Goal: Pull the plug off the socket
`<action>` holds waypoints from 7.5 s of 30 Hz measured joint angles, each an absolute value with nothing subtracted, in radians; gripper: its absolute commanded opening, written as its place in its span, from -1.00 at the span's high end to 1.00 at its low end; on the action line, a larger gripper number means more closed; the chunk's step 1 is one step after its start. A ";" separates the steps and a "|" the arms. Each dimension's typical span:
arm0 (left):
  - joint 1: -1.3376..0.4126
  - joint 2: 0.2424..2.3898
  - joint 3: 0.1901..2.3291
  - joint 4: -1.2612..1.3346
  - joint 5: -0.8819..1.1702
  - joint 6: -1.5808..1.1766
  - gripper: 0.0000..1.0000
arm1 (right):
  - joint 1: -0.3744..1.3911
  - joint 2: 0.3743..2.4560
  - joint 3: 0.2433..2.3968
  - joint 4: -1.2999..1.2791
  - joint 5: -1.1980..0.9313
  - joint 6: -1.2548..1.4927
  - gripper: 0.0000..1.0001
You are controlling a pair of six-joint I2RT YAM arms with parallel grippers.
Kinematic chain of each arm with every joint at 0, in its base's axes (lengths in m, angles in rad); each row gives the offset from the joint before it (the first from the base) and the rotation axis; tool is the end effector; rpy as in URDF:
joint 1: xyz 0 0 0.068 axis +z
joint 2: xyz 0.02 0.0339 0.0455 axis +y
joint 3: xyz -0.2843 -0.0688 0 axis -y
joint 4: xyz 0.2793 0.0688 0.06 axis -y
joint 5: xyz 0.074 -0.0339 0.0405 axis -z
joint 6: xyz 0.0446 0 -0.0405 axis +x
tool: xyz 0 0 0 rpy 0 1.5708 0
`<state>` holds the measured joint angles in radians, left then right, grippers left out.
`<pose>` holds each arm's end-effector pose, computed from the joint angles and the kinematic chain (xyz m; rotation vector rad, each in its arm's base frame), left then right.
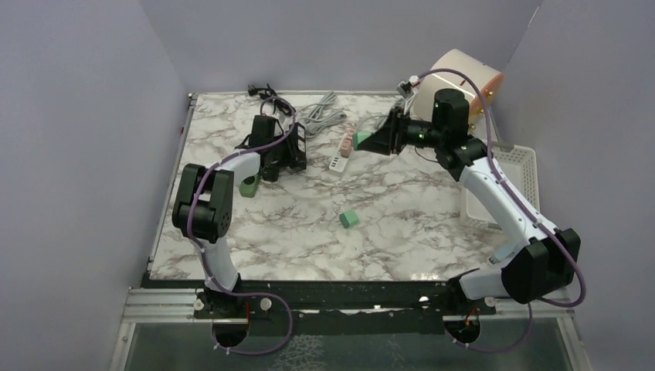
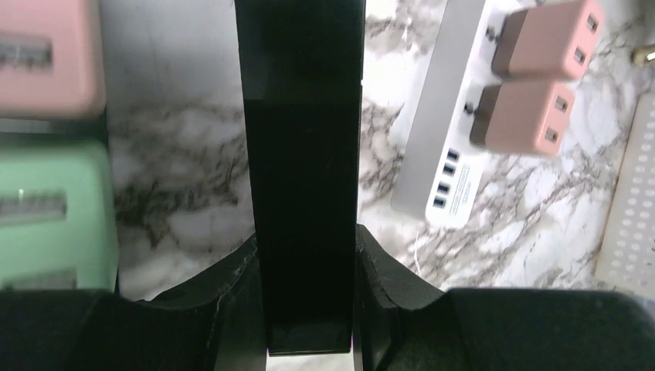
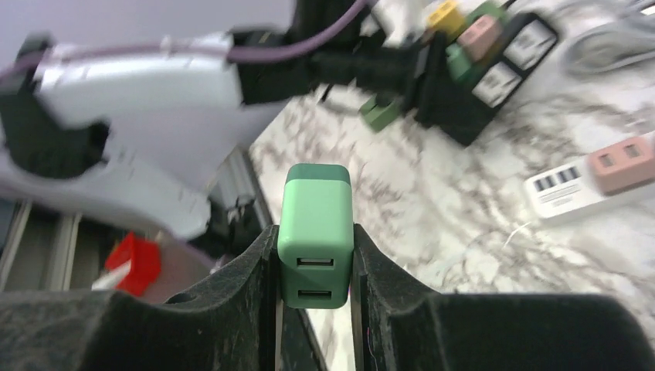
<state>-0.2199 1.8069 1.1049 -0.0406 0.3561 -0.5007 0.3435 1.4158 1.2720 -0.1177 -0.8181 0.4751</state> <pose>0.4102 -0.1076 0.1771 -0.1464 2.3788 -0.7682 0.3299 0.1526 0.3867 -0.4933 1.8890 1.3026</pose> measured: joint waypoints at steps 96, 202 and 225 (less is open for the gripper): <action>-0.597 1.777 0.924 -0.010 0.647 -0.250 0.63 | 0.450 1.589 0.716 -0.118 -0.532 0.667 0.40; -0.426 1.581 0.676 0.045 0.366 -0.976 0.49 | 0.548 1.744 0.830 0.044 -0.540 0.623 0.30; -0.419 1.729 0.865 0.020 0.361 -0.879 0.54 | 0.542 1.846 1.004 -0.084 -0.623 0.398 0.28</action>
<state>-0.4187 1.7294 0.8646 0.0196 0.3614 -0.8795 0.5419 1.8458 1.0039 -0.0845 -0.6228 0.3985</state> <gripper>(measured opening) 0.242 0.361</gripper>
